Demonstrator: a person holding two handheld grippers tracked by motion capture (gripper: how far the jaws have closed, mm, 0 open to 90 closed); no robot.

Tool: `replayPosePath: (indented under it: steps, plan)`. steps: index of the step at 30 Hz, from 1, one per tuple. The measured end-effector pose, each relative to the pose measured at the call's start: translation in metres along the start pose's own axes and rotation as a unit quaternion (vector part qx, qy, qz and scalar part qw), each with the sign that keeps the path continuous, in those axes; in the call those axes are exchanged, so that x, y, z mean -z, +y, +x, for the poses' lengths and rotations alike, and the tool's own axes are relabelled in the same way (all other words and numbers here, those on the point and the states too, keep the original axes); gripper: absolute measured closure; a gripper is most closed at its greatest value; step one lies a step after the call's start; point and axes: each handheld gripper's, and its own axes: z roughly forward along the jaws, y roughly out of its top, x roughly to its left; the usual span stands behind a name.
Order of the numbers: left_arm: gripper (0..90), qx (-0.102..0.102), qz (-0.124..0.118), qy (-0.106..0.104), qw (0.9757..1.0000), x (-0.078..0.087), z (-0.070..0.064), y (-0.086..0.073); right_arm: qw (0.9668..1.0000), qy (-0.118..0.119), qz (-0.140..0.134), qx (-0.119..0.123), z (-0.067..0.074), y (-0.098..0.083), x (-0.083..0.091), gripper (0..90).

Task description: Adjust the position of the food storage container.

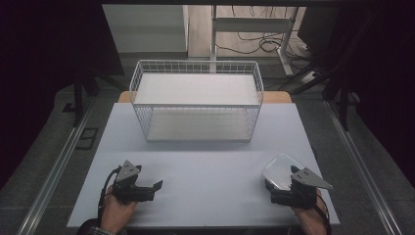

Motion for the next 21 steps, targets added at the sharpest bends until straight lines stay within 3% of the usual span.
replayPosePath:
  steps: [3, 5, 12, 21]
  plan:
    - [1.7, -0.007, -0.008, 0.001, 0.9999, 0.000, -0.001, 0.000, 0.9998, 0.013, 0.009, -0.012, -0.004, 0.001, 0.002, 0.0]
    - [1.3, -0.014, -0.020, 0.001, 0.9997, 0.000, -0.001, -0.001, 0.9997, 0.001, 0.019, -0.013, -0.007, 0.000, 0.002, 0.0]
    - [0.0, -0.013, -0.047, -0.003, 0.9988, 0.001, 0.003, -0.002, 0.9990, -0.001, 0.045, -0.007, -0.008, -0.003, 0.000, 0.0]
    - [0.3, -0.023, -0.040, 0.000, 0.9989, 0.000, 0.000, -0.001, 0.9983, -0.004, 0.053, -0.023, -0.013, -0.003, 0.001, 5.5]
